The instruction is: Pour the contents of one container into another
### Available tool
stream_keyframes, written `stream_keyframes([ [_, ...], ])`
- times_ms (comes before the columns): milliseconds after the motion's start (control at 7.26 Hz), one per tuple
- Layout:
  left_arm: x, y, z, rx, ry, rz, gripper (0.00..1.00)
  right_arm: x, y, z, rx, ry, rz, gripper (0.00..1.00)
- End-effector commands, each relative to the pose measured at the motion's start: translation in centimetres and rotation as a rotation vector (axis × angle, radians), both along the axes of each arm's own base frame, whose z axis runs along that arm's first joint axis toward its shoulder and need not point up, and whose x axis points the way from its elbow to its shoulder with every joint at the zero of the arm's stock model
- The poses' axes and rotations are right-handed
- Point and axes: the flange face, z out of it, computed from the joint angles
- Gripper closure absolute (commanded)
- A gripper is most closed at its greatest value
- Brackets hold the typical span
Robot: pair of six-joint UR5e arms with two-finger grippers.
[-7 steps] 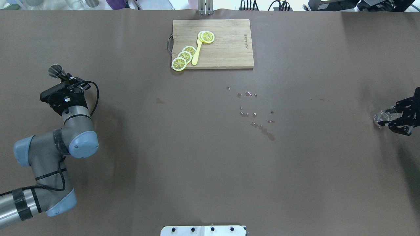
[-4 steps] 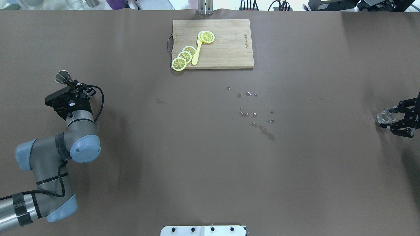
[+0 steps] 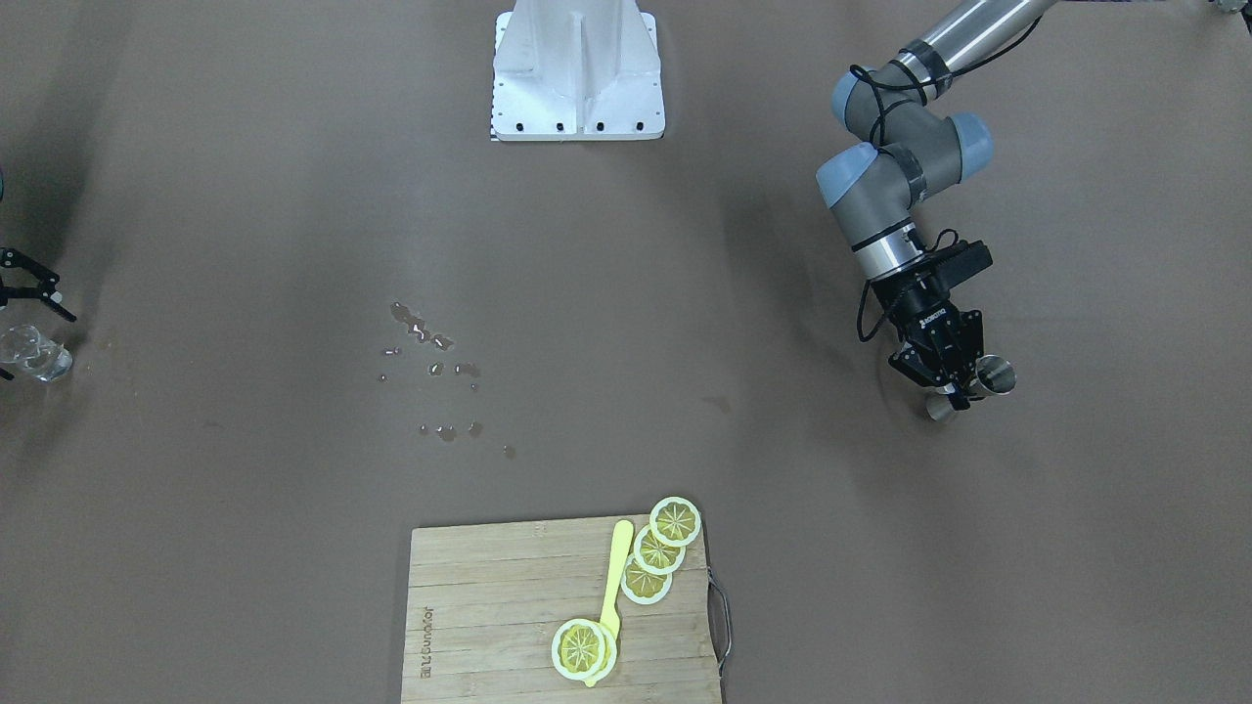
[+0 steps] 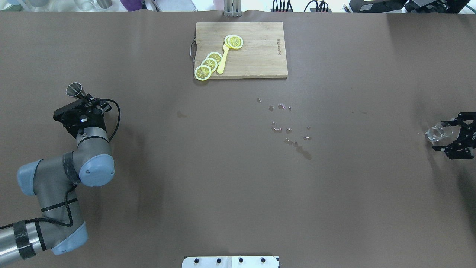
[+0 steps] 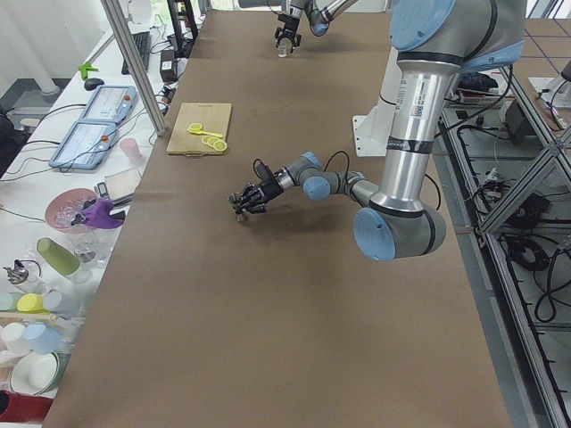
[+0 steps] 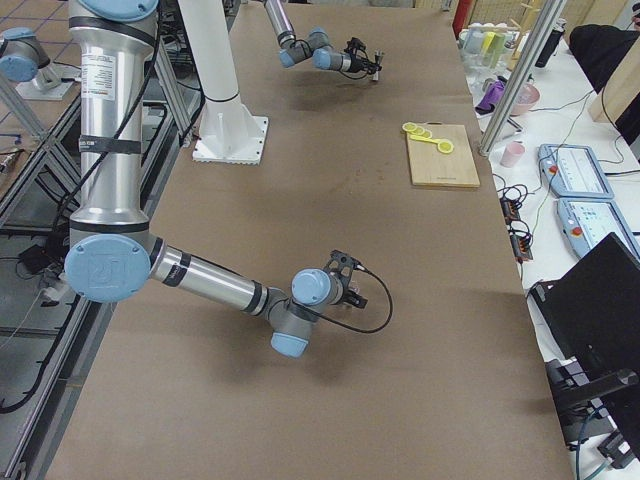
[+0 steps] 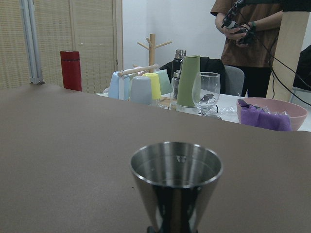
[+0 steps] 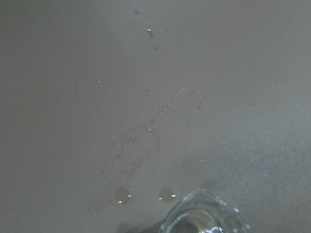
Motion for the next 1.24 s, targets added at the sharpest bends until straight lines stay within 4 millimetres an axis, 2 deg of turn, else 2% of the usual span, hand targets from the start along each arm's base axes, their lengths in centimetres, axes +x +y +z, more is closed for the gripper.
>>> stream_keyframes([
  [0, 0.0, 0.1, -0.1, -0.003, -0.033, 0.024, 0.83, 0.3, 0.8, 0.0, -0.010, -0.019, -0.029, 0.00],
  [276, 0.0, 0.1, -0.1, -0.002, -0.039, 0.027, 0.75, 1.6, 2.1, 0.9, -0.036, -0.023, -0.040, 0.00],
  [551, 0.0, 0.1, -0.1, 0.001, -0.041, 0.025, 0.59, 3.4, 2.4, 1.1, -0.046, -0.035, -0.034, 0.00],
  [689, 0.1, 0.2, -0.2, 0.003, -0.041, 0.024, 0.34, 4.5, 2.5, 1.0, -0.058, -0.048, -0.029, 0.00],
  [827, 0.2, 0.3, -0.2, 0.005, -0.040, 0.027, 0.02, 5.7, 3.2, 1.6, -0.085, -0.045, -0.011, 0.00],
  [965, 0.2, 0.3, -0.2, 0.007, -0.039, 0.026, 0.02, 6.5, 4.1, 1.8, -0.102, -0.042, 0.000, 0.00],
  [1103, 0.2, 0.3, -0.2, 0.008, -0.038, 0.026, 0.02, 7.0, 4.3, 1.7, -0.202, -0.042, 0.012, 0.00],
])
